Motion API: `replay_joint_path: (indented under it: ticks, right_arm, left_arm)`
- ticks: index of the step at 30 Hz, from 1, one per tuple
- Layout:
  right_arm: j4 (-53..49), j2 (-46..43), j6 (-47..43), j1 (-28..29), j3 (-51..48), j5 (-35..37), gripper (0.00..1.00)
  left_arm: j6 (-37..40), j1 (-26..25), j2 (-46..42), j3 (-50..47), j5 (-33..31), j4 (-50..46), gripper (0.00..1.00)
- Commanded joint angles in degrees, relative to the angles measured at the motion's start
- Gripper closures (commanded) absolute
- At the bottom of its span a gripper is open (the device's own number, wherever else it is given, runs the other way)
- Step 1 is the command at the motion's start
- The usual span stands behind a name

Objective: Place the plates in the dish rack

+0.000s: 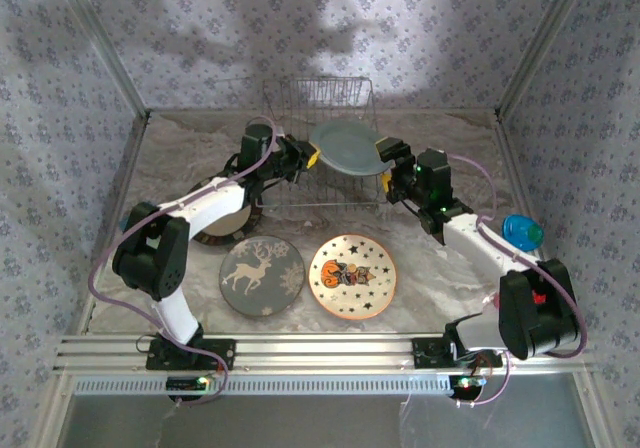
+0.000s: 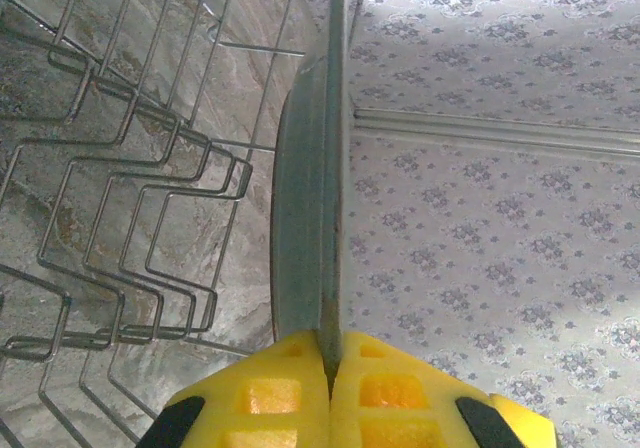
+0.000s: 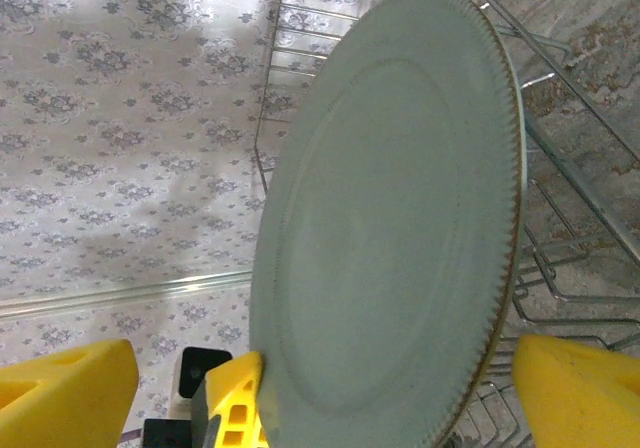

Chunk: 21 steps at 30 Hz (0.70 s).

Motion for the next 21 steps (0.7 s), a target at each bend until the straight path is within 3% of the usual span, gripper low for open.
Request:
replay_joint_path:
  ticks: [1, 14, 21]
  right_arm:
    - [0.9, 0.1, 0.5, -0.5, -1.2, -0.9, 0.01]
    - [0.0, -3.1, -0.5, -4.0, -3.6, -3.6, 0.00]
    - [-4.6, -3.7, -4.8, -9.8, -0.5, -13.9, 0.01]
  left_arm:
    - [0.9, 0.3, -2.3, 4.6, 2.2, 7.7, 1.00]
    - [1.6, 1.7, -1.8, 7.2, 4.1, 7.7, 1.00]
    - [8.1, 3.3, -1.1, 11.2, 9.8, 3.7, 1.00]
